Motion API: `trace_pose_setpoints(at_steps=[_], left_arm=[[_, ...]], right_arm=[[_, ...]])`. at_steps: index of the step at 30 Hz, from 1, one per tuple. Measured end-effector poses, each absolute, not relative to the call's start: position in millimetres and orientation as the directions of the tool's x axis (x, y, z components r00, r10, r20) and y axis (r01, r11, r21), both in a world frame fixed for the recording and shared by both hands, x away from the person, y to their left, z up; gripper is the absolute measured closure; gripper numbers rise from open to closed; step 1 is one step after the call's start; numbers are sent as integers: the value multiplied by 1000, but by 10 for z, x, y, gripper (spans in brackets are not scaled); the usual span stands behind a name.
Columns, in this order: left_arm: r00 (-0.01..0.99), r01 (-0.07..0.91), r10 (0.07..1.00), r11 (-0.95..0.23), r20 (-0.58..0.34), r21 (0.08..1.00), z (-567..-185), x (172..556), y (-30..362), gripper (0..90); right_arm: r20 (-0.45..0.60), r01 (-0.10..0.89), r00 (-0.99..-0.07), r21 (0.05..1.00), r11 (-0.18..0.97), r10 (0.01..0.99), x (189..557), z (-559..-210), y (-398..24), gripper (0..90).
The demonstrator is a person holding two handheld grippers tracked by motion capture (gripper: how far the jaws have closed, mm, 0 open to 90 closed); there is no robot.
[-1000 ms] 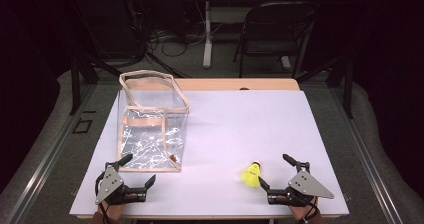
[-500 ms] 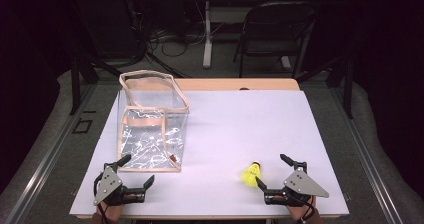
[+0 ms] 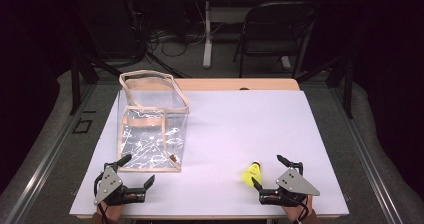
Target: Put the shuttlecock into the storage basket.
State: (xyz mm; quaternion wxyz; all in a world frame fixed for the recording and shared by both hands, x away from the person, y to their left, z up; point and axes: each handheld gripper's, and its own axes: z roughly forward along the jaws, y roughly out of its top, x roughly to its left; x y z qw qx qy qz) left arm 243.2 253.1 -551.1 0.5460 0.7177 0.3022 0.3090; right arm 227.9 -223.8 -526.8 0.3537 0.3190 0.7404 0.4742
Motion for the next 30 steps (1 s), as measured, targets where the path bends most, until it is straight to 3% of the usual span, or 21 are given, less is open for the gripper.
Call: trace_pose_setpoints(at_steps=[30], left_arm=[[628, 98, 770, -226, 116, 969, -5509, 2441, 2530, 0]], right_arm=[[-213, 288, -542, 861, 419, 813, 2358, -5340, -2003, 12]])
